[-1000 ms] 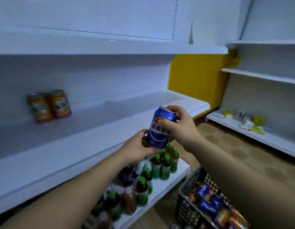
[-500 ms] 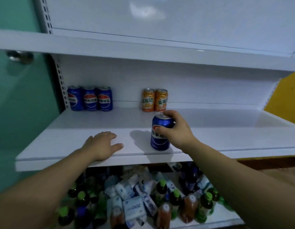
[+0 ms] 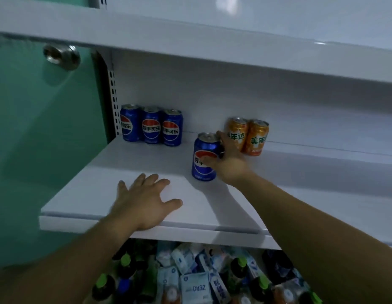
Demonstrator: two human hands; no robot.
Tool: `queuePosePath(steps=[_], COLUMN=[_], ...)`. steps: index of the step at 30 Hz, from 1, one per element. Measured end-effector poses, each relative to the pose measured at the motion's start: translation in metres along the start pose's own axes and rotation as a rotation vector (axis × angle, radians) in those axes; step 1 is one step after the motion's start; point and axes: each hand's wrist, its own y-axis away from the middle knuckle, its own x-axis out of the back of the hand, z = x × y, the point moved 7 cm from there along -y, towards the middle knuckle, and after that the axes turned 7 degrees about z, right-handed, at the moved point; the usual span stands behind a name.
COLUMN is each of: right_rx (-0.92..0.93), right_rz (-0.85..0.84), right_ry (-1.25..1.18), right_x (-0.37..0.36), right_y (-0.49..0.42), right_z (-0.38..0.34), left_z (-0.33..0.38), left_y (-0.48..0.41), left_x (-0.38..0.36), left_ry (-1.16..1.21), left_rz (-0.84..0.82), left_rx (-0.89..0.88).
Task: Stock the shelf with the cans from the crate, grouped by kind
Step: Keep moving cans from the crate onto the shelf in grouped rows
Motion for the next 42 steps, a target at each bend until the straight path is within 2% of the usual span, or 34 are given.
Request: queuePosePath(steps=[5, 13, 23, 33, 38, 42], right_rx=[0.049, 0.040, 0.011, 0.053, -0.015, 0.077], right_rz=[0.037, 0.007, 0.121, 0.161, 0.069, -0.008], right_ry=[0.030, 0.007, 0.077, 0.165, 0.282, 0.455], right_x=[-0.028, -0.064, -0.072, -0.075, -0.073, -0.049], right_y=[-0.039, -0.089, -0.125, -0.134, -0.120, -0.085], right_z=[0.003, 0.008, 0.015, 0.020, 0.017, 0.002], left_z=[-0.002, -0.006, -0.006, -0.007, -0.010, -0.012], left_y=[-0.001, -0.001, -0.004, -0.004, -0.010, -0.010], left_x=[-0.003, -0.009, -0.007, -0.009, -0.015, -0.016], left_ry=[0.024, 0.014, 0.015, 0.006, 0.011, 0.034], left_rz=[-0.003, -0.017, -0.020, -0.008, -0.041, -0.048], left_rx=[-0.003, 0.017, 0.023, 0.016, 0.024, 0.027])
